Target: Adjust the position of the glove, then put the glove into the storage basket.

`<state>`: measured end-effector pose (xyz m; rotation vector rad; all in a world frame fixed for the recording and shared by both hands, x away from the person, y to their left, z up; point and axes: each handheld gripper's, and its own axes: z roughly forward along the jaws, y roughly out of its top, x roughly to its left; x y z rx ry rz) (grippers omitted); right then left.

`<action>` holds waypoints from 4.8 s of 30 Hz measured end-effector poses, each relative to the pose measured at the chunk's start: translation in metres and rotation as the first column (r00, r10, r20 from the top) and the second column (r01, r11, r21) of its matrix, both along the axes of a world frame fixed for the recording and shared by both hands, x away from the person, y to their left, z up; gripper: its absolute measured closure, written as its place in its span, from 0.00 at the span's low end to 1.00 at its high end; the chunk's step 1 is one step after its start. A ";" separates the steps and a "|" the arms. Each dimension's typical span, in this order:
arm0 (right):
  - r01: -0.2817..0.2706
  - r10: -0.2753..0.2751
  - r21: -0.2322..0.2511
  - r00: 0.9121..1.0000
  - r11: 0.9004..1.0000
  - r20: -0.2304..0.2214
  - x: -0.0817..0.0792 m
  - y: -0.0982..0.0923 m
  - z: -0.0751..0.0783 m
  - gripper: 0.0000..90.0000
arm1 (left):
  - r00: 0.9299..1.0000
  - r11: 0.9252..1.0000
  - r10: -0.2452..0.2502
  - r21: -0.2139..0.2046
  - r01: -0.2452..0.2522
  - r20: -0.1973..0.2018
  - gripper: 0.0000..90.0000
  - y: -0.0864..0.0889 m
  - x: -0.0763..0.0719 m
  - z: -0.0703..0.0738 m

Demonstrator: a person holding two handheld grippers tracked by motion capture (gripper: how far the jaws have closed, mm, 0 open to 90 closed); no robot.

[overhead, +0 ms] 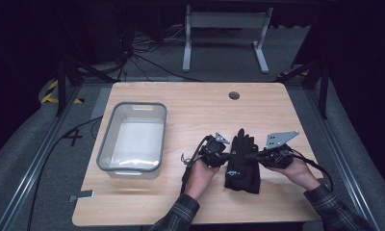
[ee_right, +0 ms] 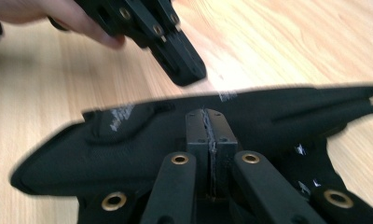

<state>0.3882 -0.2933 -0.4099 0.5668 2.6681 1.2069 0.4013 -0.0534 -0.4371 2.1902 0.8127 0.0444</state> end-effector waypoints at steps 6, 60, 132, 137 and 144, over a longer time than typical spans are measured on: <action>0.021 -0.021 -0.018 1.000 1.000 -0.019 -0.001 -0.014 -0.009 1.00 | 1.000 1.000 -0.026 0.011 0.026 -0.007 1.00 -0.008 -0.003 -0.003; -0.067 0.062 -0.050 0.994 0.997 -0.094 -0.013 -0.001 -0.040 1.00 | 0.999 0.993 -0.052 0.102 0.052 -0.002 1.00 -0.009 -0.006 -0.005; 0.325 -0.324 -0.052 0.946 0.944 0.016 -0.022 -0.106 -0.057 0.10 | 0.976 0.973 -0.215 0.074 0.217 -0.045 0.74 -0.010 0.009 0.027; 0.325 -0.324 -0.052 0.946 0.944 0.016 -0.022 -0.106 -0.057 0.10 | 0.982 0.980 -0.186 0.059 0.188 -0.032 0.73 0.006 0.011 0.041; 0.325 -0.325 -0.054 0.946 0.944 0.017 -0.021 -0.106 -0.057 0.09 | 0.988 0.987 -0.151 0.054 0.152 -0.022 0.73 0.029 0.013 0.057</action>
